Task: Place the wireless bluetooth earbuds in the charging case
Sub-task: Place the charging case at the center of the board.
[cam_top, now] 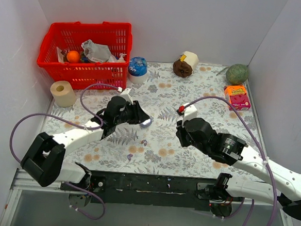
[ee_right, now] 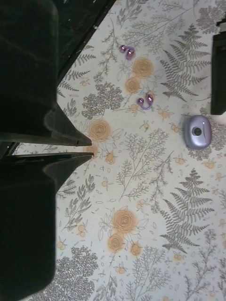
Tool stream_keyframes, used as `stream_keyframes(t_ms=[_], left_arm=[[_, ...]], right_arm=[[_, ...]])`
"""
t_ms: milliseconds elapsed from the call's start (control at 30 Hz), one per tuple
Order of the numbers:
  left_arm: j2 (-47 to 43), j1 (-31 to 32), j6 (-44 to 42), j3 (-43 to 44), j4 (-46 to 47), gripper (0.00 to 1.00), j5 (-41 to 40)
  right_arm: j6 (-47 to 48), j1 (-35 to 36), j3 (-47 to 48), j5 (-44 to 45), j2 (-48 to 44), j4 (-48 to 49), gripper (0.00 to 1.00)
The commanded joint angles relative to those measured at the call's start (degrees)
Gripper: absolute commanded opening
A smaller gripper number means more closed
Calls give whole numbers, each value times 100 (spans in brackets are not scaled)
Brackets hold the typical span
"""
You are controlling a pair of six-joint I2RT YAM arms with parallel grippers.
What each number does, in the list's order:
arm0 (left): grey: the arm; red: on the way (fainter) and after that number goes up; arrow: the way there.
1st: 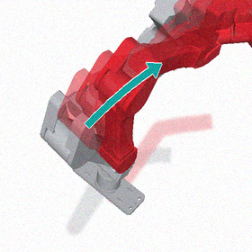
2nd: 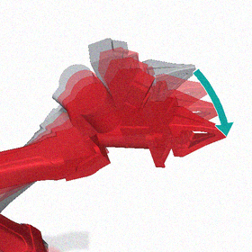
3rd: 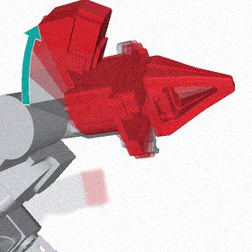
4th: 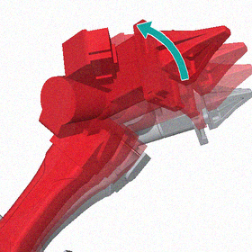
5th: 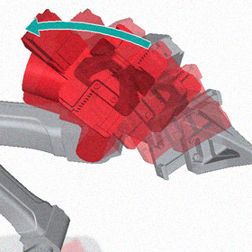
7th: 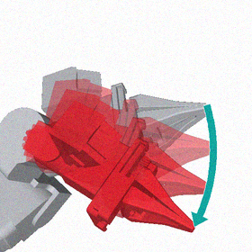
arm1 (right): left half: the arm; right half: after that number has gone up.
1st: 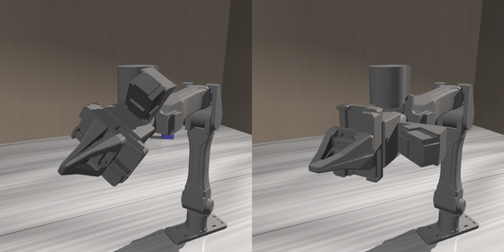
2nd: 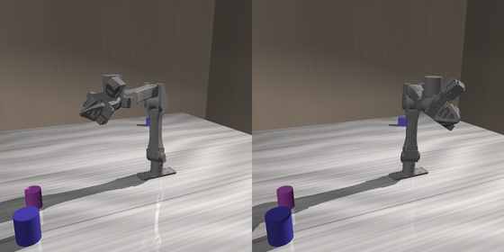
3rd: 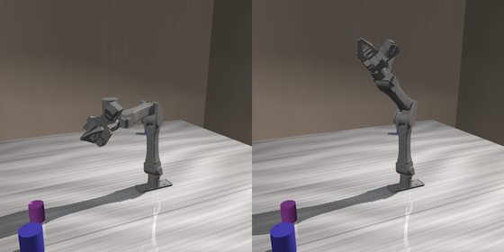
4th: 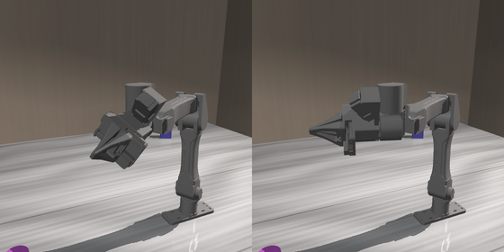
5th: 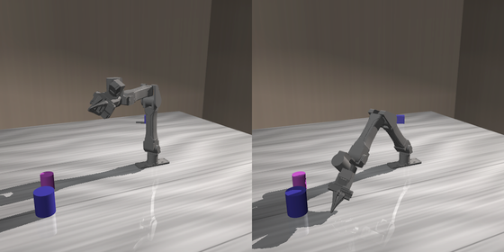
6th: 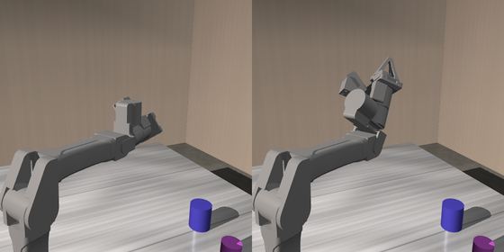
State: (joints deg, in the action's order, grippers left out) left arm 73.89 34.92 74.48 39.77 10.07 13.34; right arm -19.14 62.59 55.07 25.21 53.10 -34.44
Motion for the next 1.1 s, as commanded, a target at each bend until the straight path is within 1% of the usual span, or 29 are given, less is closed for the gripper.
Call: stream_keyframes(t_ms=[0,167,200,233,300,333,433,467,533,567,633,667,733,800,867,900,967,1000,1033,1067], left_arm=[[212,-624,550,-241,-260,0,-456],[696,-1021,419,-145,-172,0,-245],[932,-1083,349,-84,-215,1,-218],[1074,-1118,296,108,-276,10,-114],[1337,-1171,51,303,-540,12,19],[1504,-1189,6,347,-602,16,19],[1690,-1294,-109,321,-690,20,63],[1708,-1312,-126,304,-777,27,28],[1699,-1391,-162,260,-865,34,28],[1690,-1408,-170,225,-901,40,2],[1629,-1470,-223,207,-971,45,-59],[1559,-1488,-258,189,-1163,49,-69],[1462,-1540,-319,180,-1392,53,-147],[1261,-1593,-399,163,-1568,60,-253],[1032,-1628,-443,189,-1902,65,-515],[744,-1628,-460,250,-2034,70,-639],[409,-1628,-452,303,-2403,72,-990],[-2,-1628,-443,321,-2465,74,-1070],[-189,-1628,-391,321,-2457,77,-1114],[-373,-1628,-277,312,-2422,97,-1176]], right_arm=[[-328,-19,-207,-236,-414,543,18],[-328,-19,-321,-350,-494,675,19],[-336,-19,-339,-368,-494,692,19],[-345,-19,-365,-394,-494,710,19],[-337,-19,-427,-403,-511,763,19],[-336,-27,-435,-403,-520,772,20],[-284,-27,-462,-351,-555,737,20],[-275,-27,-462,-333,-573,719,20],[-266,-27,-480,-280,-617,684,21],[-257,-27,-480,-263,-643,666,21],[-257,-27,-506,-210,-669,649,22],[-249,-27,-497,-201,-670,640,22],[-249,-27,-506,-183,-678,622,22],[-240,-19,-497,-157,-670,622,22],[-240,-27,-506,-157,-661,640,22],[-248,-27,-497,-157,-661,649,22],[-249,-27,-541,-166,-652,666,22],[-249,-27,-558,-157,-652,710,23],[-249,-27,-593,-140,-643,736,22],[-257,-27,-655,-148,-643,763,22]])
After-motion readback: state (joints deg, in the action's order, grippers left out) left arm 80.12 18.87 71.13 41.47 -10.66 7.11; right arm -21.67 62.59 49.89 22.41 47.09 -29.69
